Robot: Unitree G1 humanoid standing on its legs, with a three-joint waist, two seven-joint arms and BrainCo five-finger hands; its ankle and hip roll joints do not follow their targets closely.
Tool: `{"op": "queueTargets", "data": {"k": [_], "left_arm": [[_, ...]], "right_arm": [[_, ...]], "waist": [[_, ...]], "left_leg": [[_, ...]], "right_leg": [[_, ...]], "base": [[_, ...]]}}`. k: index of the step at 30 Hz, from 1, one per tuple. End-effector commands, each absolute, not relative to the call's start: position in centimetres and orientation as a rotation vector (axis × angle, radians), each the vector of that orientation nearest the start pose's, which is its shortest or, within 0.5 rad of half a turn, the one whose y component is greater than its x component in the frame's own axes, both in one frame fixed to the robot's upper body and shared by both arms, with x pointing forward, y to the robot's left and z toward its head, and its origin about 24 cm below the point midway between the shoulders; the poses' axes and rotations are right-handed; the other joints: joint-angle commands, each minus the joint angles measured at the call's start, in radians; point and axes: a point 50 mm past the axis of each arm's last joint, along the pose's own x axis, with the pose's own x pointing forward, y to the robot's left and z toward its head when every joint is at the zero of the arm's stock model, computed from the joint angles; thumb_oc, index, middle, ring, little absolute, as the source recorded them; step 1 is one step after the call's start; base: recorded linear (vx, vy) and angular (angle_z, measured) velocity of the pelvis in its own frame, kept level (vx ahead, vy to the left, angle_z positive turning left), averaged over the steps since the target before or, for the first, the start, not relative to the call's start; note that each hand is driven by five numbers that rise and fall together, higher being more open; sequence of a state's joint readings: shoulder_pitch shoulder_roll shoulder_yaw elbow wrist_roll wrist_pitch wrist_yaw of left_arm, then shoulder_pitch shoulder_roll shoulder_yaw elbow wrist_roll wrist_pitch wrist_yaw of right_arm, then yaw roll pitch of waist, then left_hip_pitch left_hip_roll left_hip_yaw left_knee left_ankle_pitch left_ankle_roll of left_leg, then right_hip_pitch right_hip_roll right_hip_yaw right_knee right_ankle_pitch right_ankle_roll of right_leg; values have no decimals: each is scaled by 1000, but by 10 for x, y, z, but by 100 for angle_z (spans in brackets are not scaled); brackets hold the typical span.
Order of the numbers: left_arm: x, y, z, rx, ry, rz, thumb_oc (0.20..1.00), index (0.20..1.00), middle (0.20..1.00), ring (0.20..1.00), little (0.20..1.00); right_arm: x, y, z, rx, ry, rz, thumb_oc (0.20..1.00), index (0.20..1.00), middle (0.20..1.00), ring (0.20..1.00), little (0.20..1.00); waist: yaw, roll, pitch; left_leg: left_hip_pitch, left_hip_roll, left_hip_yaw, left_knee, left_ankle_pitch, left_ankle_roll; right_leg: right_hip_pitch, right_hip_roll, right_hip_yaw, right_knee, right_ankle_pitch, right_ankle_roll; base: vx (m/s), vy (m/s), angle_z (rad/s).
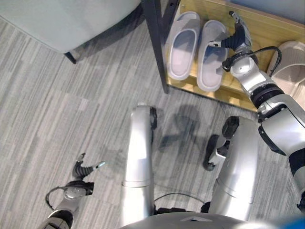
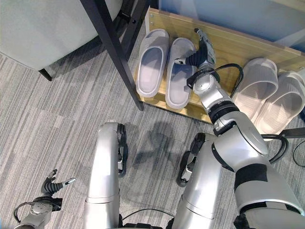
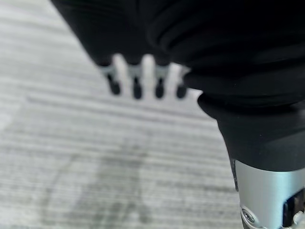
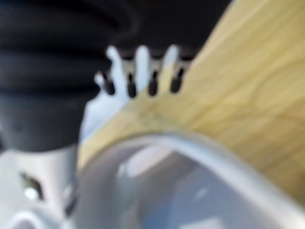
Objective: Arrange the slippers neatly on the shoe rack.
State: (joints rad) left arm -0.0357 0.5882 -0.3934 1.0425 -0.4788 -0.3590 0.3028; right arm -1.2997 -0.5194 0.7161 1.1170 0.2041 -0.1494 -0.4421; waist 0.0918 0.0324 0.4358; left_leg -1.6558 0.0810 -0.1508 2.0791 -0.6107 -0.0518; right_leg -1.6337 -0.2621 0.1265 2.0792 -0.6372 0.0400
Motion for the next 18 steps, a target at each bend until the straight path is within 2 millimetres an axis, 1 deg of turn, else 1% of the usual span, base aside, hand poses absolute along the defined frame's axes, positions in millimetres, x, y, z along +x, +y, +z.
{"op": "queueTargets", "data": {"k": [1, 4, 8, 13, 14, 15, 16, 17, 18], "left_arm": [[172, 309, -83, 426, 591, 355, 1000, 1000, 1000, 1000, 1000], [170, 309, -84, 459, 601, 328, 1000, 1000, 1000, 1000, 1000], [168, 308, -85, 489, 612, 312, 1000, 1000, 1000, 1000, 1000], [168, 308, -87, 504, 618, 313, 1000, 1000, 1000, 1000, 1000], [168, 307, -87, 500, 617, 312, 1000, 1000, 1000, 1000, 1000], [169, 306, -87, 493, 616, 310, 1000, 1000, 1000, 1000, 1000], [169, 306, -86, 494, 616, 310, 1000, 1000, 1000, 1000, 1000], [168, 307, -87, 482, 625, 319, 1000, 1000, 1000, 1000, 1000], [167, 310, -87, 479, 632, 329, 1000, 1000, 1000, 1000, 1000]], "right_arm": [[407, -177, 319, -671, -649, -314, 1000, 1000, 1000, 1000, 1000], [405, -179, 316, -691, -650, -302, 1000, 1000, 1000, 1000, 1000], [406, -187, 313, -687, -630, -327, 1000, 1000, 1000, 1000, 1000], [404, -185, 314, -655, -646, -302, 1000, 1000, 1000, 1000, 1000], [404, -185, 312, -598, -645, -291, 1000, 1000, 1000, 1000, 1000], [403, -186, 310, -488, -641, -277, 1000, 1000, 1000, 1000, 1000], [403, -187, 309, -485, -640, -277, 1000, 1000, 1000, 1000, 1000], [401, -180, 311, -361, -661, -226, 1000, 1000, 1000, 1000, 1000], [399, -174, 312, -348, -678, -190, 1000, 1000, 1000, 1000, 1000]], "waist": [[48, 15, 84], [43, 13, 84], [46, 19, 84], [43, 16, 84], [41, 17, 84], [41, 18, 84], [42, 17, 84], [40, 15, 84], [37, 12, 84]], "left_leg": [[86, -9, 9, -55, -148, 38], [86, -9, 11, -56, -148, 38], [86, -9, 5, -55, -146, 38], [86, -11, 4, -53, -146, 38], [86, -10, 7, -53, -146, 37], [86, -11, 9, -53, -144, 37], [86, -11, 9, -53, -144, 37], [86, -9, 12, -53, -143, 36], [86, -8, 12, -53, -143, 35]], "right_leg": [[64, -5, 82, 8, -67, -112], [64, -6, 84, 5, -65, -111], [64, -4, 80, 1, -65, -111], [64, -3, 85, 2, -63, -109], [64, -3, 86, 3, -63, -108], [64, -3, 86, 4, -62, -107], [64, -3, 87, 5, -62, -107], [64, -2, 87, 6, -63, -109], [64, -1, 87, 6, -63, -110]], "base": [[0, 0, 0], [0, 0, 0], [0, 0, 0], [0, 0, 0], [0, 0, 0], [0, 0, 0], [0, 0, 0], [0, 0, 0], [0, 0, 0]]}}
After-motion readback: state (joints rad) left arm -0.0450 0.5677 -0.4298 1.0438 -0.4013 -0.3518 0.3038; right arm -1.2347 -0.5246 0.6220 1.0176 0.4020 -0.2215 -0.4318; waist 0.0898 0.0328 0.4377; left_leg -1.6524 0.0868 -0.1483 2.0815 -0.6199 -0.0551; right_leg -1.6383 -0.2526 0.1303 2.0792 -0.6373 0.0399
